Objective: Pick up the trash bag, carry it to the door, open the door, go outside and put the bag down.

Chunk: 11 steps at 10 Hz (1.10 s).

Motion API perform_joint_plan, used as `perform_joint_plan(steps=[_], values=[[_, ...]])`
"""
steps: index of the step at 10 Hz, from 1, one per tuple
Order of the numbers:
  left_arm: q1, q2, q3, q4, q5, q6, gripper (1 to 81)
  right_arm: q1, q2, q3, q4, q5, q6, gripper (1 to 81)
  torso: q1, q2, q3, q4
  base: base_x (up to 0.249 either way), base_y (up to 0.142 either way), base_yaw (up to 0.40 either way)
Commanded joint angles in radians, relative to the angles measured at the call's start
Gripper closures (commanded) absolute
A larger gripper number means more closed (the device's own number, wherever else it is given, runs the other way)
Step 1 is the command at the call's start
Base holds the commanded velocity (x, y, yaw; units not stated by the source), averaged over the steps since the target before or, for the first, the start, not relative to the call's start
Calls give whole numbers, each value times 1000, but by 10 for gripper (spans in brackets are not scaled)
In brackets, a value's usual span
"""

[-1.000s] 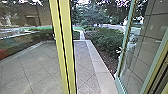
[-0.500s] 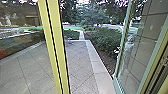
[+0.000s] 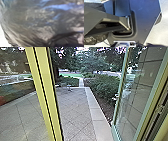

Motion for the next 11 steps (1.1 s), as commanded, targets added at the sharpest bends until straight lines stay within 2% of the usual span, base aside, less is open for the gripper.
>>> perform_joint_plan(steps=[1, 11], values=[[-41, 0, 4, 6, 75, 3, 811, 35, 10, -1, -4, -67, -3, 10, 0, 0, 0, 0, 0, -124, 0], [-41, 5, 4, 20, 75, 3, 811, 34, 16, -14, -2, -67, -3, 10, 0, 0, 0, 0, 0, -128, 0]])
